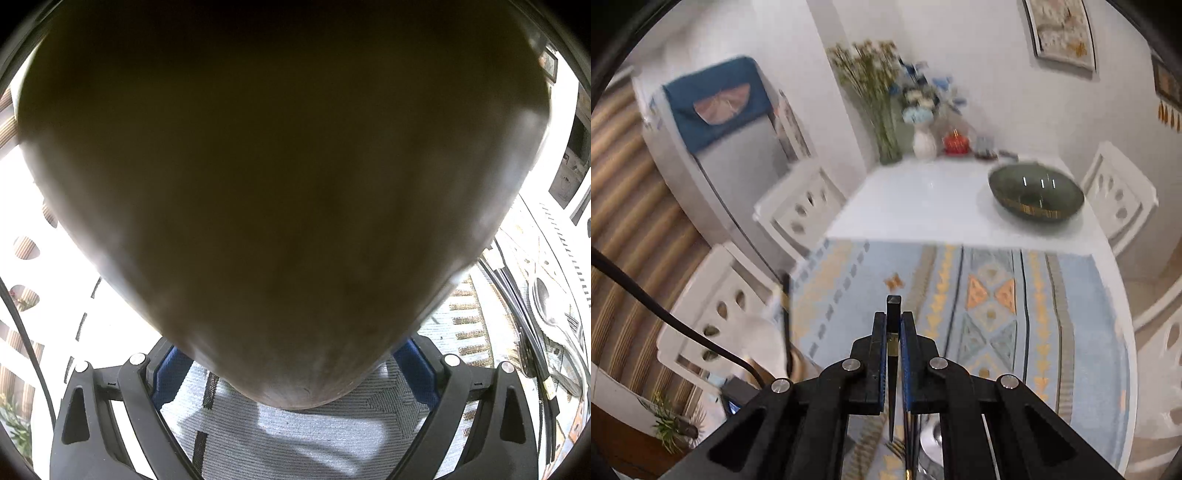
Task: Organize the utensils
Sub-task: 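Insert the chopstick into the cup held by the left tool, release, then reach the right tool to the metal fork and grasp it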
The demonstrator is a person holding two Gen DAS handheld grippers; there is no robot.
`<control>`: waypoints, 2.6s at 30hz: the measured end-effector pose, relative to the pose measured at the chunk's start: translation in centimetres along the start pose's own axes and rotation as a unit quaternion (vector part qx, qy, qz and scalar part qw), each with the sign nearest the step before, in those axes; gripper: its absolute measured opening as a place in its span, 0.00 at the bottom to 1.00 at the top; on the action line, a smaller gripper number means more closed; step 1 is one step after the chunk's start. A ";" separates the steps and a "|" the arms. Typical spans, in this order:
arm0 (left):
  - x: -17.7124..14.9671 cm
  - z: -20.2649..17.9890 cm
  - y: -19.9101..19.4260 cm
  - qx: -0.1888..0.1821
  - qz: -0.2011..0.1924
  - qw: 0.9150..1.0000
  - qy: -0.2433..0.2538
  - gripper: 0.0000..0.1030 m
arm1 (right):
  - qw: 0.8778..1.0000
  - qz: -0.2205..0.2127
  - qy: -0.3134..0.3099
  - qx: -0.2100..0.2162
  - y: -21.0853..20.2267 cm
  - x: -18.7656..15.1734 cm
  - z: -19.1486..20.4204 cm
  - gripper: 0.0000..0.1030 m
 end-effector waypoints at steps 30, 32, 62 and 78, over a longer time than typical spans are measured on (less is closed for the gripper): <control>0.2 0.1 0.0 0.000 0.000 1.000 0.000 0.94 | 0.988 -0.039 -0.060 0.137 1.5 2.4 9.2 0.09; 0.2 0.1 -0.1 0.000 0.000 1.000 0.000 0.94 | 0.987 -0.030 -0.043 0.151 1.5 2.6 8.6 0.35; 0.7 1.8 -0.9 0.001 0.000 1.000 0.002 0.94 | 0.986 0.100 0.132 -0.030 -0.7 -6.1 -9.6 0.63; 0.7 2.4 -1.1 0.001 0.001 1.000 0.002 0.94 | 0.943 0.303 0.108 -0.089 6.1 -18.8 -13.7 0.42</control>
Point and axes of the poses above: each gripper's, at about its wrist camera, not at the fingertips, and y roughly the way its jaws point, z to its left, x to its top, the point moved 2 cm from there along y, roughly the way its jaws point, and after that the axes turned 1 degree about -x, right-handed, at the moved point
